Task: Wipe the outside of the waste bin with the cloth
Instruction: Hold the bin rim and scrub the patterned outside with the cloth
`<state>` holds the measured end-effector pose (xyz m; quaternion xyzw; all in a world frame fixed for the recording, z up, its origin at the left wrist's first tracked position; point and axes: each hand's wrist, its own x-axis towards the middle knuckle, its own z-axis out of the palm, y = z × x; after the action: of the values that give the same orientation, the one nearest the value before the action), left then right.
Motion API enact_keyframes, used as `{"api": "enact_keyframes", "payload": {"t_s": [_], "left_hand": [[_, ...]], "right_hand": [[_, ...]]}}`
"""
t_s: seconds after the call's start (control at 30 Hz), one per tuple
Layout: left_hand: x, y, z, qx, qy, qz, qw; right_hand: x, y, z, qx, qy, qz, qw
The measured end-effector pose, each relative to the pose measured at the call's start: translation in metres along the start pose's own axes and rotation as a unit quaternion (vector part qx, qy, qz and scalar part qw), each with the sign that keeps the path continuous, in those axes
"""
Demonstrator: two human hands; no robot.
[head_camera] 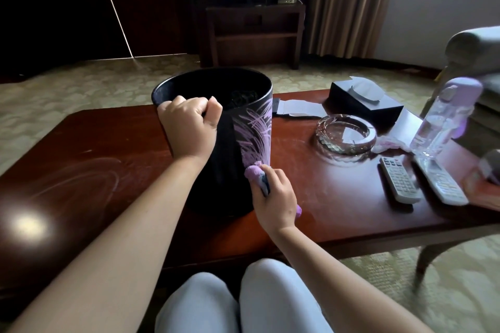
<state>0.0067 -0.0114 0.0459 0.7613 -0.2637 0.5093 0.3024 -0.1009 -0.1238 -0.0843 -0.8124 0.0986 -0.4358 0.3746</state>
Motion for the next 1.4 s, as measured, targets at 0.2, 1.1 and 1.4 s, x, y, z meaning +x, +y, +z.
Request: {"api": "enact_keyframes", "payload": {"t_s": [0.2, 1.1, 1.4], "left_hand": [[-0.001, 0.002, 0.0, -0.002, 0.0, 0.0, 1.0], [0.0, 0.003, -0.002, -0.001, 0.005, 0.003, 1.0], [0.001, 0.004, -0.002, -0.001, 0.002, 0.003, 1.0]], "right_hand": [[-0.007, 0.001, -0.001, -0.079, -0.02, 0.038, 0.996], [0.008, -0.033, 0.001, -0.052, 0.058, 0.006, 0.997], [0.016, -0.042, -0.001, -0.104, 0.066, 0.009, 0.992]]}}
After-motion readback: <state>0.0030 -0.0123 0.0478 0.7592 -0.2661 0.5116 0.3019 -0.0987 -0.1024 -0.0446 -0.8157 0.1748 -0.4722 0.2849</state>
